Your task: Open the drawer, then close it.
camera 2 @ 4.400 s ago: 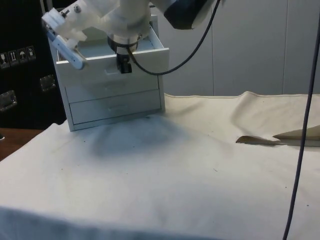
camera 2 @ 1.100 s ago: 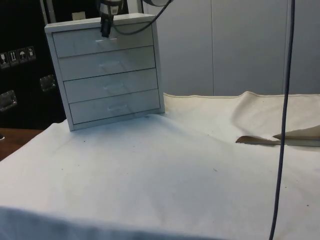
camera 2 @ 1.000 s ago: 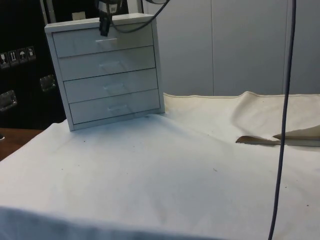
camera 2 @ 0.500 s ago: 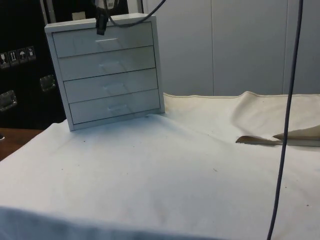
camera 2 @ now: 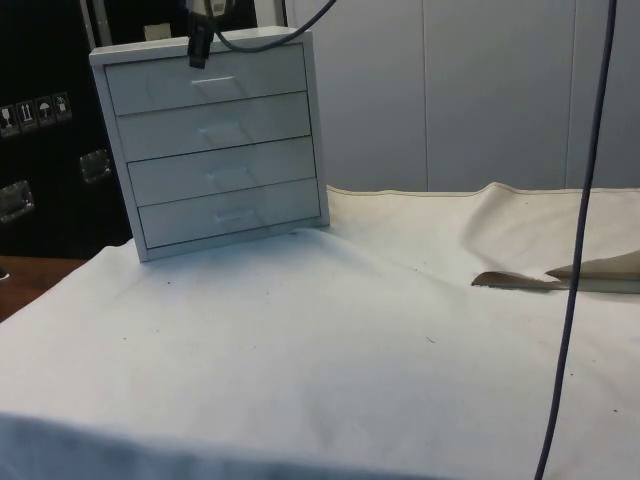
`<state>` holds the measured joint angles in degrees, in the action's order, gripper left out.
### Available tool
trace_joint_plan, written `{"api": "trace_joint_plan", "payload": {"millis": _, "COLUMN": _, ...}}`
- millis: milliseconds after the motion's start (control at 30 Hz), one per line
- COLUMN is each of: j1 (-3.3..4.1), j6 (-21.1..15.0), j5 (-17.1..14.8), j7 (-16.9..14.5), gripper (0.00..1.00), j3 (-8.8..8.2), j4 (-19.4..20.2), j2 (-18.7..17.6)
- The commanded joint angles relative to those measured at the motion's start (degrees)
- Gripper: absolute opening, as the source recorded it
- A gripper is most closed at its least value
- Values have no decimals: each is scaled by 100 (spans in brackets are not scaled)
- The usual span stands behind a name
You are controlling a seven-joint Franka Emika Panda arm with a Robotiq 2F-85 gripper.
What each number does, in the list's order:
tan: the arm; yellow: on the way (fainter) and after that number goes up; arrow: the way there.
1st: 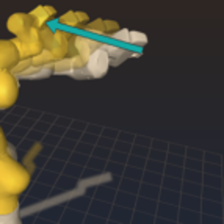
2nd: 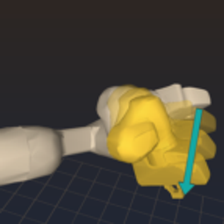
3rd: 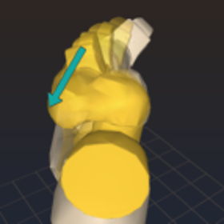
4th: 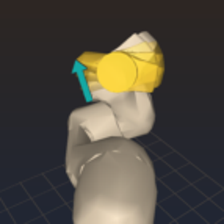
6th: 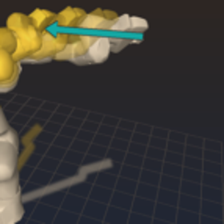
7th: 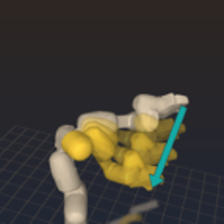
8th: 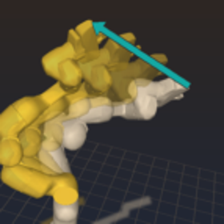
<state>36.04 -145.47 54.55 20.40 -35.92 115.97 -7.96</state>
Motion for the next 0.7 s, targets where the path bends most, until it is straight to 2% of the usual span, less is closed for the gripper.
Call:
{"api": "trace_joint_plan", "payload": {"millis": 0, "j1": 0, "j6": 0, "j5": 0, "j7": 0, "gripper": 0, "j3": 0, "j4": 0, "j2": 0}}
{"api": "trace_joint_plan", "payload": {"millis": 200, "j1": 0, "j6": -6, "j5": 11, "j7": 6, "gripper": 0, "j3": 0, "j4": 0, "j2": 6}}
{"api": "trace_joint_plan", "payload": {"millis": 300, "j1": 0, "j6": 0, "j5": -6, "j7": 0, "gripper": 15, "j3": 0, "j4": 0, "j2": 0}}
{"api": "trace_joint_plan", "payload": {"millis": 333, "j1": 0, "j6": 0, "j5": 6, "j7": 6, "gripper": 15, "j3": 0, "j4": 0, "j2": 6}}
{"api": "trace_joint_plan", "payload": {"millis": 367, "j1": 0, "j6": 0, "j5": 6, "j7": 0, "gripper": 20, "j3": 0, "j4": 0, "j2": 6}}
{"api": "trace_joint_plan", "payload": {"millis": 400, "j1": 0, "j6": 0, "j5": 0, "j7": 0, "gripper": 31, "j3": 0, "j4": 0, "j2": 6}}
{"api": "trace_joint_plan", "payload": {"millis": 567, "j1": 0, "j6": 0, "j5": 0, "j7": 0, "gripper": 57, "j3": 0, "j4": 0, "j2": 6}}
{"api": "trace_joint_plan", "payload": {"millis": 600, "j1": 0, "j6": 0, "j5": 0, "j7": 0, "gripper": 65, "j3": 0, "j4": 0, "j2": 0}}
{"api": "trace_joint_plan", "payload": {"millis": 633, "j1": 0, "j6": 0, "j5": -6, "j7": 0, "gripper": 70, "j3": 0, "j4": 0, "j2": 0}}
{"api": "trace_joint_plan", "payload": {"millis": 667, "j1": 0, "j6": 0, "j5": 0, "j7": 0, "gripper": 70, "j3": 0, "j4": 0, "j2": 0}}
